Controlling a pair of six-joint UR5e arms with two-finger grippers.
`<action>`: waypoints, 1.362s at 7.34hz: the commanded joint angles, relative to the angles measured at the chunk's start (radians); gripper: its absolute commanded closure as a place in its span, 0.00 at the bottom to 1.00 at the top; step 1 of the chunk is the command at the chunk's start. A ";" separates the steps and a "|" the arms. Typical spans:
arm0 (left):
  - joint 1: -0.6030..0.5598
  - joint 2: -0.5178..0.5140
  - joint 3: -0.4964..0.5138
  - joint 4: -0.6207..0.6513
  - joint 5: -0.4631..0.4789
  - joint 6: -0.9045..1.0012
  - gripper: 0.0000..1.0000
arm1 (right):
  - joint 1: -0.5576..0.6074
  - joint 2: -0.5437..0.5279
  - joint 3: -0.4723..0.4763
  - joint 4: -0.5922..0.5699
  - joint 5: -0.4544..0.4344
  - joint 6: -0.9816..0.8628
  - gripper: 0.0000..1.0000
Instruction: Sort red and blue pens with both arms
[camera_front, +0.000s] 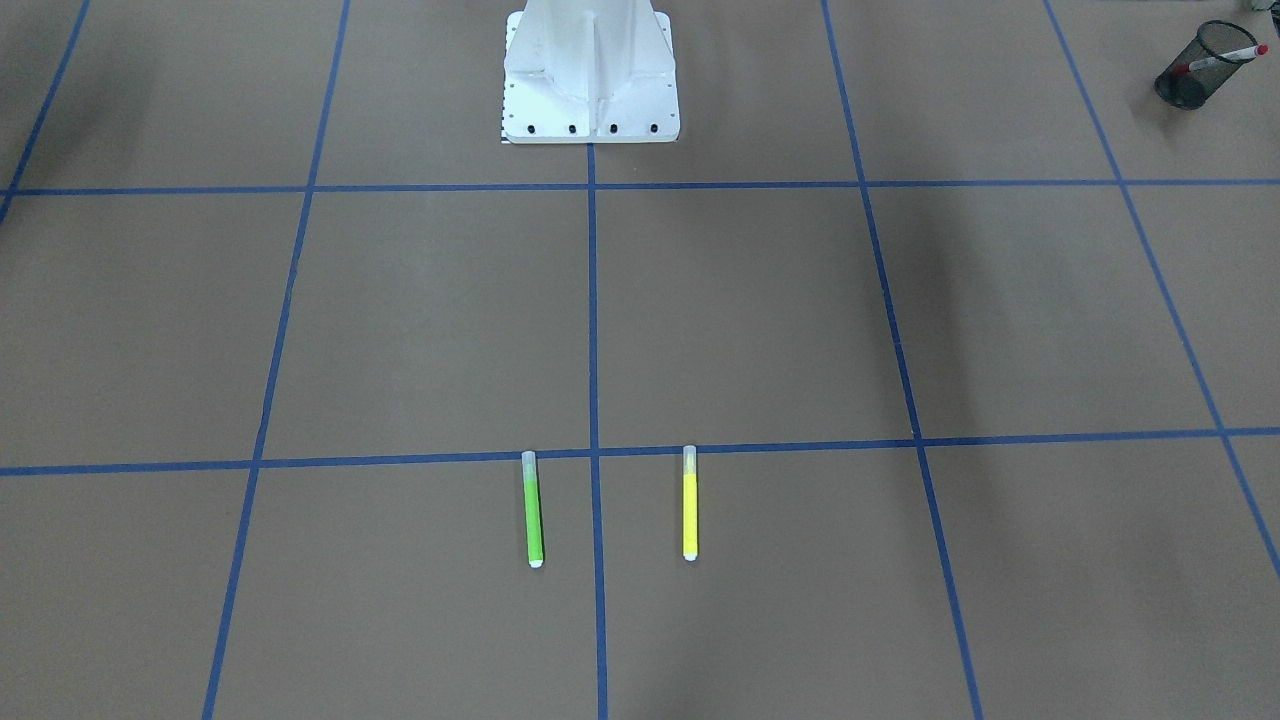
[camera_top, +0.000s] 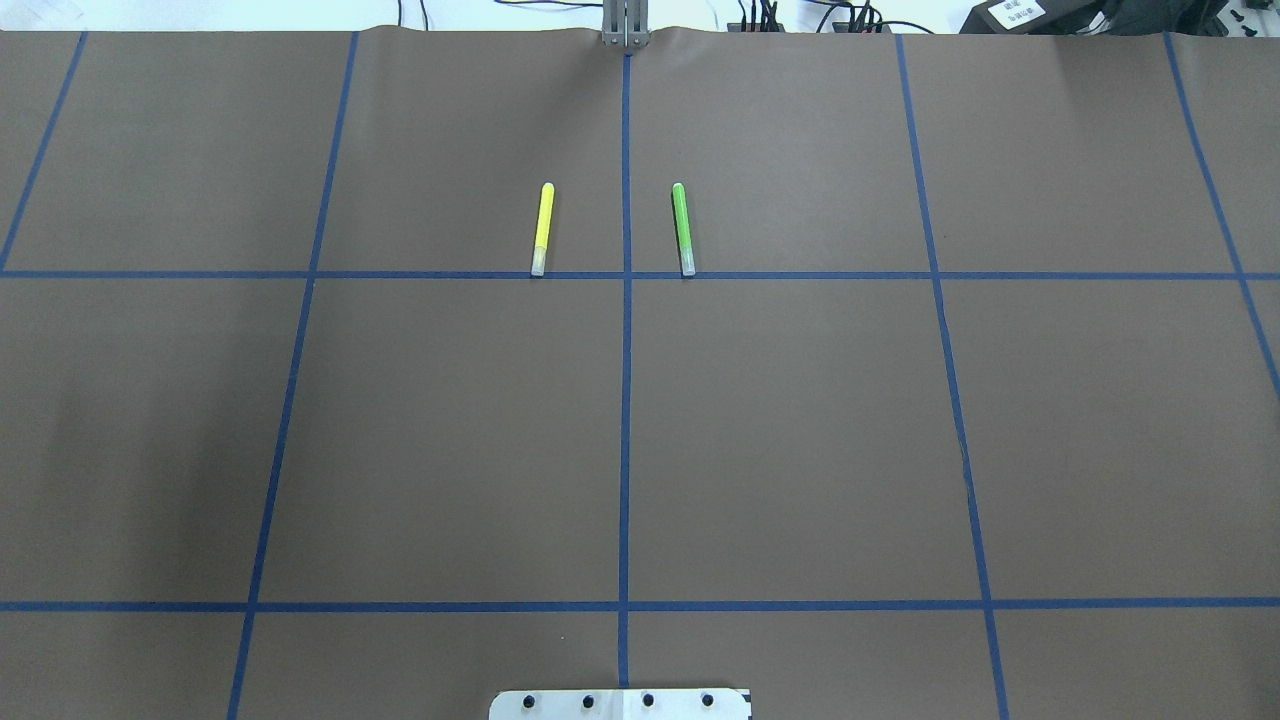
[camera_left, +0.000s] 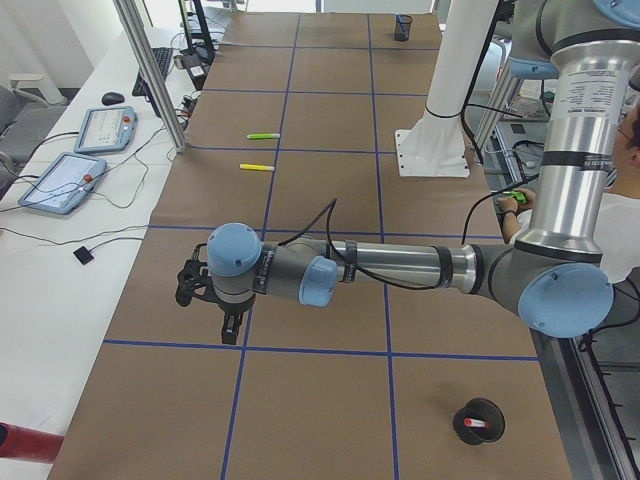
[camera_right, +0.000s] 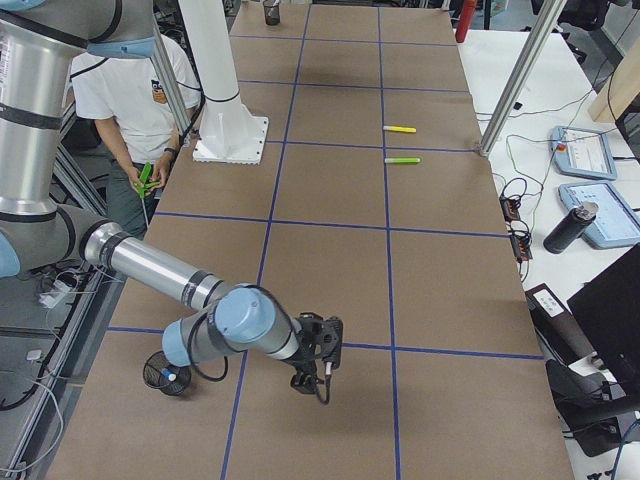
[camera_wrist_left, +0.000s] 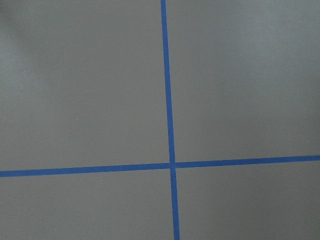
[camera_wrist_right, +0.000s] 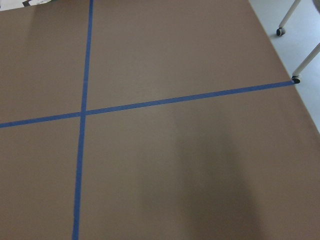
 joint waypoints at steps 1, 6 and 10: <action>0.088 -0.022 0.003 0.003 0.129 0.003 0.01 | -0.167 0.067 0.134 -0.279 -0.002 -0.005 0.00; 0.136 -0.036 0.063 0.064 0.021 0.012 0.01 | -0.320 0.187 0.149 -0.544 -0.004 -0.072 0.00; 0.133 0.001 -0.006 0.068 0.024 0.058 0.01 | -0.262 0.314 0.150 -0.808 -0.005 -0.225 0.00</action>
